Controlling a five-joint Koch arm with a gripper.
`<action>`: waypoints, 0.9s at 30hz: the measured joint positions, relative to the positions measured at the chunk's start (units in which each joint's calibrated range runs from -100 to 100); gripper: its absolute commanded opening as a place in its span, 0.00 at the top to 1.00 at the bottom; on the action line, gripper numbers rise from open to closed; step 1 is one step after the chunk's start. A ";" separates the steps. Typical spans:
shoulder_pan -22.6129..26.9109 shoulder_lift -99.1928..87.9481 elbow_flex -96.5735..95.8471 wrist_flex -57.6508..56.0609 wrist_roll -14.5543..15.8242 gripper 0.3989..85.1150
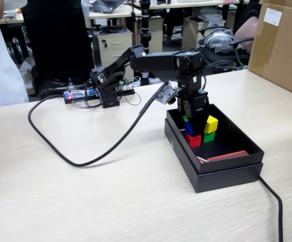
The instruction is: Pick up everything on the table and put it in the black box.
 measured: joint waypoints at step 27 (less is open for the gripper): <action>-13.53 -113.27 -101.51 34.38 -6.11 0.40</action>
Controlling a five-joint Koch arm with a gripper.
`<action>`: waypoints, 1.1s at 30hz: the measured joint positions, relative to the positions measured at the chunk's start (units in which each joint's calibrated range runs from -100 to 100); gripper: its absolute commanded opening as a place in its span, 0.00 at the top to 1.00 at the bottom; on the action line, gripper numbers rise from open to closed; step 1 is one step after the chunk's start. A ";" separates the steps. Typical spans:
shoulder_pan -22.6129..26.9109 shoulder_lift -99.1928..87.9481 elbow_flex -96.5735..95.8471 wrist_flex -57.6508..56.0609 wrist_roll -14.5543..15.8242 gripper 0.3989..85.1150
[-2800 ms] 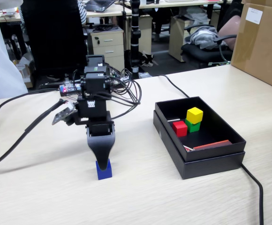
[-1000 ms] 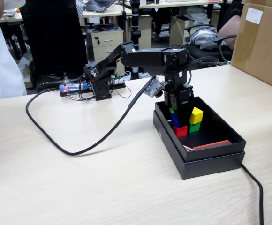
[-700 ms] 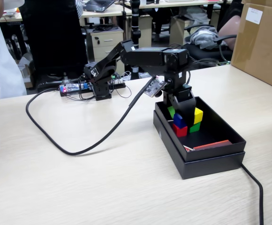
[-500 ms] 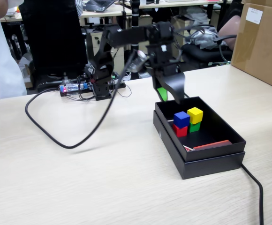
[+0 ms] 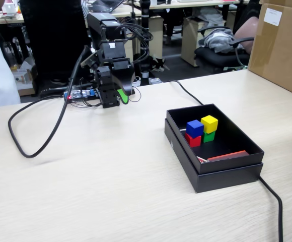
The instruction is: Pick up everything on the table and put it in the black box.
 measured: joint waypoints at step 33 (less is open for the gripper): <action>-3.71 -17.99 -53.04 45.92 -6.20 0.43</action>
